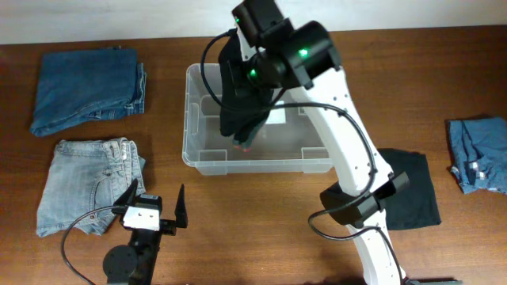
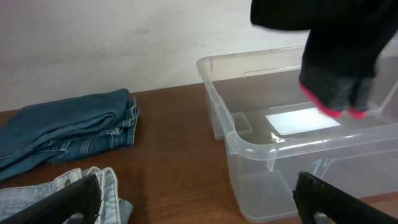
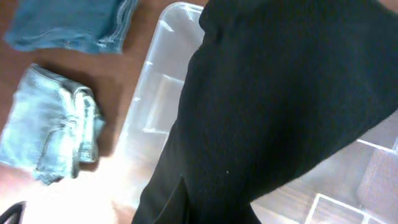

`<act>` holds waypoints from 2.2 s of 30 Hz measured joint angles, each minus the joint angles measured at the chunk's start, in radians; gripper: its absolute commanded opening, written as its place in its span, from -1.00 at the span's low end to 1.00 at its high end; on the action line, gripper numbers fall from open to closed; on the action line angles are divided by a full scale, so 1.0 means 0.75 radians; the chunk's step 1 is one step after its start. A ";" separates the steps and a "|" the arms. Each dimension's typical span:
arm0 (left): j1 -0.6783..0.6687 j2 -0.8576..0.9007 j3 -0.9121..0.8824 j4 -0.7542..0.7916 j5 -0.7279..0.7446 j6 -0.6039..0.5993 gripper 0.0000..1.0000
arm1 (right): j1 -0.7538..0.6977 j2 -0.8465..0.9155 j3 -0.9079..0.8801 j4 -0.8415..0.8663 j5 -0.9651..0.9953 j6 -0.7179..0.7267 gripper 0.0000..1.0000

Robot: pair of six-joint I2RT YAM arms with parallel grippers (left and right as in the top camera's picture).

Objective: Pack container
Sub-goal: 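Lift the black garment and carry it over the clear bin, then lower the black garment into the bin's left side and release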

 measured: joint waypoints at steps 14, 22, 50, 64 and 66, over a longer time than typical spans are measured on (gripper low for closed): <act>0.000 0.000 0.000 0.000 0.000 -0.001 0.99 | 0.030 0.001 -0.339 0.389 -0.138 0.068 -0.92; 0.000 0.000 0.000 0.000 0.000 -0.001 0.99 | 0.058 0.001 -0.339 0.457 -0.229 0.130 -0.92; 0.000 0.000 0.000 0.000 0.000 0.000 0.99 | 0.053 0.151 -0.511 0.383 -0.091 0.135 -0.89; 0.000 0.000 0.000 0.000 0.000 -0.001 0.99 | -0.016 0.153 -0.657 0.335 0.162 0.104 -0.52; 0.000 0.000 0.000 0.000 0.001 -0.001 0.99 | -0.026 0.154 -0.731 0.359 0.174 0.100 -0.44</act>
